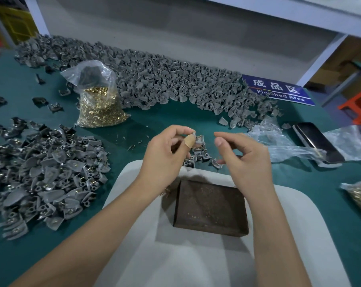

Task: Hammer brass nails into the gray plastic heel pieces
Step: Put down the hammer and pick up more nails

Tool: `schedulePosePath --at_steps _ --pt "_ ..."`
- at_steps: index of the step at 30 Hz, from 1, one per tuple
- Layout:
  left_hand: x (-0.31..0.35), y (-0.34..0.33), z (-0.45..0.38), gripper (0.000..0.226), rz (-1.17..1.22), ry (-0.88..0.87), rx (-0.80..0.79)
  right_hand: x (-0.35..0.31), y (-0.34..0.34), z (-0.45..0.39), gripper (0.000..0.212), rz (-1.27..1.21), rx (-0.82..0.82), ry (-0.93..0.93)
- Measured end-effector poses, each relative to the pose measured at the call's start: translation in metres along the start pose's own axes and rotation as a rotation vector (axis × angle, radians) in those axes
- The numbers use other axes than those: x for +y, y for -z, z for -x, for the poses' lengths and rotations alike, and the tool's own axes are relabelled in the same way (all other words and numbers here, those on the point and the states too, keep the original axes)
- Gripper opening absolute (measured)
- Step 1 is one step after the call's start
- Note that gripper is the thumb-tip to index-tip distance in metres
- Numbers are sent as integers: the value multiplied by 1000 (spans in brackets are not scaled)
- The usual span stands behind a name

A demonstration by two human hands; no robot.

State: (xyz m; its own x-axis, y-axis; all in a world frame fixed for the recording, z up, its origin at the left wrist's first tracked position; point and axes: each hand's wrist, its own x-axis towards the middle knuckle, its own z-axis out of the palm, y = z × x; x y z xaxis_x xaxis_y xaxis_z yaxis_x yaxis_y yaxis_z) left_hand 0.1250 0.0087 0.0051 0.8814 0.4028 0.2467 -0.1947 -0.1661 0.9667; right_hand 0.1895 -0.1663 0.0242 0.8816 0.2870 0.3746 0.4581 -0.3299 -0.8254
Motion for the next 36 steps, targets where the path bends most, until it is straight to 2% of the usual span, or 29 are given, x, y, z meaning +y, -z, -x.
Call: schedulePosePath --at_steps 3,7,9,11,13,16,18,21,23,26,32,36 --pt "6 4 5 3 12 -9 -15 1 14 14 13 16 146 -123" --pt "11 1 24 7 23 -10 -155 1 40 50 11 424 226 -254" --pt "13 -1 34 8 -98 -70 -214 -1 52 74 19 651 162 -391" --pt "15 -4 43 9 -247 -148 -236 -5 59 95 31 796 27 -528" --pt "19 -6 48 8 -334 -181 -238 -8 64 108 32 851 -70 -541" --pt "20 -6 54 4 -397 -202 -245 -12 71 111 32 908 -116 -506" --pt "20 -3 57 7 -437 -208 -243 -17 76 111 31 887 -84 -493" --pt "21 0 59 5 -469 -216 -250 -24 86 109 26 691 22 -421" --pt "21 1 58 5 -493 -234 -249 -29 92 106 22 526 -10 -407" --pt "24 3 57 6 -512 -239 -265 -37 94 103 30 332 -104 -410" --pt "24 5 57 3 -536 -271 -285 -51 71 112 24 295 -197 -311" --pt "25 5 57 2 -532 -279 -297 -62 65 113 29 394 -186 -258"
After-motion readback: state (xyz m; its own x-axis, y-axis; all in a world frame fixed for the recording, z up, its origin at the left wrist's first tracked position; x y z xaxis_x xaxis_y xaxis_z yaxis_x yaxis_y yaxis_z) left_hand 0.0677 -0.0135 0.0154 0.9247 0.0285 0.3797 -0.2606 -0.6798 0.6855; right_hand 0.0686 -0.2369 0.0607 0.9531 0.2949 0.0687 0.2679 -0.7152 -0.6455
